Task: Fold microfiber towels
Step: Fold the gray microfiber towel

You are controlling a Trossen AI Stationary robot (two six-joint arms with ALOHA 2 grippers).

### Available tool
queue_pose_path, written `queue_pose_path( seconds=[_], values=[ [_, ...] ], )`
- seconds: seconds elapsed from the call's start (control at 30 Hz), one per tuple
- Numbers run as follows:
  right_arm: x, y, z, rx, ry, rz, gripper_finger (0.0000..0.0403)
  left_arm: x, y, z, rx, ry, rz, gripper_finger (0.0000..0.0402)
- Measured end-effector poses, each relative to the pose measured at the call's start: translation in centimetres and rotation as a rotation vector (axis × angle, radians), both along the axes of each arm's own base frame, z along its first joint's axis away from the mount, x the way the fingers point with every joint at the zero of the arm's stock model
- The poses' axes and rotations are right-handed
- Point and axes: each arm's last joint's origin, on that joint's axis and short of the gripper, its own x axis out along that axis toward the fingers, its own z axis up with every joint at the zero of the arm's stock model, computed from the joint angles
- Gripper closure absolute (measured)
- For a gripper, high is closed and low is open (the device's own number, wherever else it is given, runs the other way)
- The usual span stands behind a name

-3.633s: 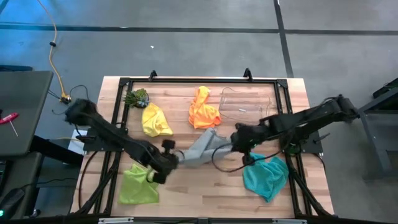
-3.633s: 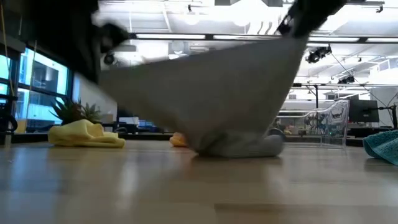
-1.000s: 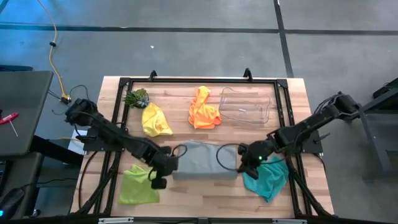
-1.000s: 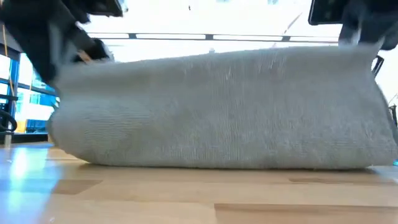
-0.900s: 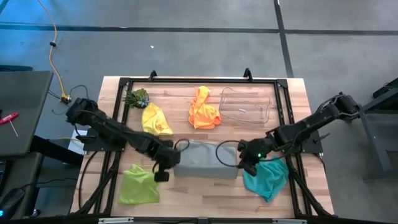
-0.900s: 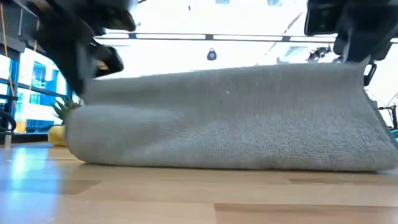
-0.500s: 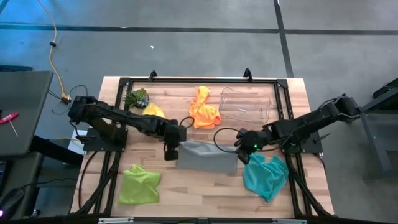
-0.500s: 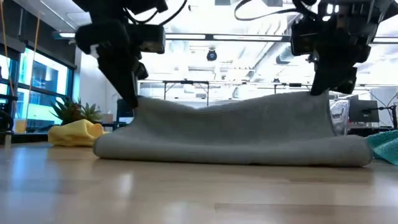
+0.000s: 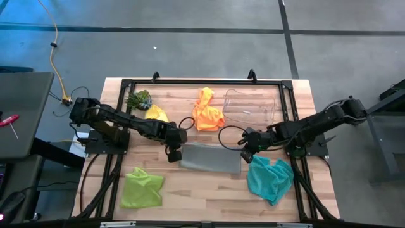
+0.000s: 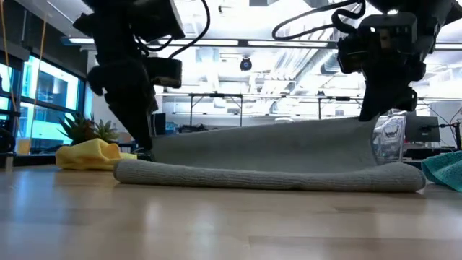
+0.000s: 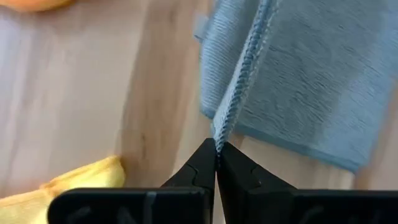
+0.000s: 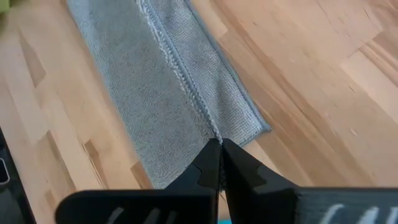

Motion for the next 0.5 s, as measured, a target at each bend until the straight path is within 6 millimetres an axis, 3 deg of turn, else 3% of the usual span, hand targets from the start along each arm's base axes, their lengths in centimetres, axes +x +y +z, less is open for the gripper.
queue_pose_path(
  seconds=[0.5],
  values=[
    [0.4,0.0,-1.2,-0.029,0.054,-0.055,0.0403,0.1,0.2,0.0,0.065,-0.020,0.017,0.0397]
  ],
)
